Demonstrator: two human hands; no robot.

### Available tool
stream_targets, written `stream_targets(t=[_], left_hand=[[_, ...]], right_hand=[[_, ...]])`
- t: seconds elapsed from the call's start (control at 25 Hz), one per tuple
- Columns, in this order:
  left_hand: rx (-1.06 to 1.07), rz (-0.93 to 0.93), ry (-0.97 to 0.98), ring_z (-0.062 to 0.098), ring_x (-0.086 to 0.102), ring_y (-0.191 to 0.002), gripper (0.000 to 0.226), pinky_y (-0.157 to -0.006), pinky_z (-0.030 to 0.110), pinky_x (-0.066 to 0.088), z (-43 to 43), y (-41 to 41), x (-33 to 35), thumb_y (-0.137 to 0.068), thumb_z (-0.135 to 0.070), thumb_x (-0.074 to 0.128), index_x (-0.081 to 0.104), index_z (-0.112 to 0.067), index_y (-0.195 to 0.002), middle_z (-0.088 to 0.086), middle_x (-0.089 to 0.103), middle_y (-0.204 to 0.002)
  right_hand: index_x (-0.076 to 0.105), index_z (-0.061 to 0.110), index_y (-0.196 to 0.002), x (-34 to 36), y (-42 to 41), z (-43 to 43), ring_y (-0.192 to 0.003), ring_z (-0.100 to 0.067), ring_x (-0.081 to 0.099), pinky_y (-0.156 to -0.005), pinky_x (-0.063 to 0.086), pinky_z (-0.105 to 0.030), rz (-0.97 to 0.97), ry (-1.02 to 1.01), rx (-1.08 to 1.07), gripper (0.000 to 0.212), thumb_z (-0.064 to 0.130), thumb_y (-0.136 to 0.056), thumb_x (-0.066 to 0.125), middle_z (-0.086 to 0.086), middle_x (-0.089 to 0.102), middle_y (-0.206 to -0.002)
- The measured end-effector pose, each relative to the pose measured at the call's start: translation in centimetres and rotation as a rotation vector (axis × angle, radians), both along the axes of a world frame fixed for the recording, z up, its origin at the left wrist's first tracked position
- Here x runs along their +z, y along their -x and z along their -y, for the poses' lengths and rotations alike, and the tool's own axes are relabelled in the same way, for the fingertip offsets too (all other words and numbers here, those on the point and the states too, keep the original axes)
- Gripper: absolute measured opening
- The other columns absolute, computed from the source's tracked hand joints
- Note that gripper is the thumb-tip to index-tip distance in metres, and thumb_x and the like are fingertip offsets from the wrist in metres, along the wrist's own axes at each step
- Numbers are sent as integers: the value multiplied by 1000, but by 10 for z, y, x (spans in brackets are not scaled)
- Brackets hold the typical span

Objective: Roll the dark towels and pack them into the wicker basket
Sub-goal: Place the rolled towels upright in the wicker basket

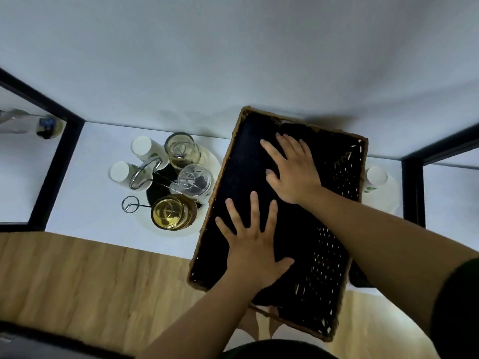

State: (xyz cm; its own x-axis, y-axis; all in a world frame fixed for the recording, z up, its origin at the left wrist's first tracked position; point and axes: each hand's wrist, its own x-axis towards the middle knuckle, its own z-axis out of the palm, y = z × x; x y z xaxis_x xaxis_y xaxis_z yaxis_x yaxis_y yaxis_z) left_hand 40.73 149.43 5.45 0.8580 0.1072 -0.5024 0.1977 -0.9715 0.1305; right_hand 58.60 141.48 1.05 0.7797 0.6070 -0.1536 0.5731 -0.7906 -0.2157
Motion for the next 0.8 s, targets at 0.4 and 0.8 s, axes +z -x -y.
stream_targets(t=[0.4, 0.8], left_hand=[[-1, -109, -27, 62, -40, -127, 116, -102, 82, -6, 1, -14, -1, -77, -75, 51, -26, -30, -151, 7, -41, -155], [88, 57, 47, 37, -28, -146, 111, -119, 62, -2, -14, 31, 15, -80, -73, 52, -13, -27, -157, 9, -33, -159]], right_hand=[[18, 34, -157, -10, 2, -7, -150, -31, 20, -123, 10, -52, 48, -51, -17, 69, 44, -91, 38, -15, 28, -161], [39, 26, -152, 22, 138, 37, -154, -26, -9, -125, 12, -50, -309, -436, -196, 54, 37, -100, 43, -3, -1, -168]])
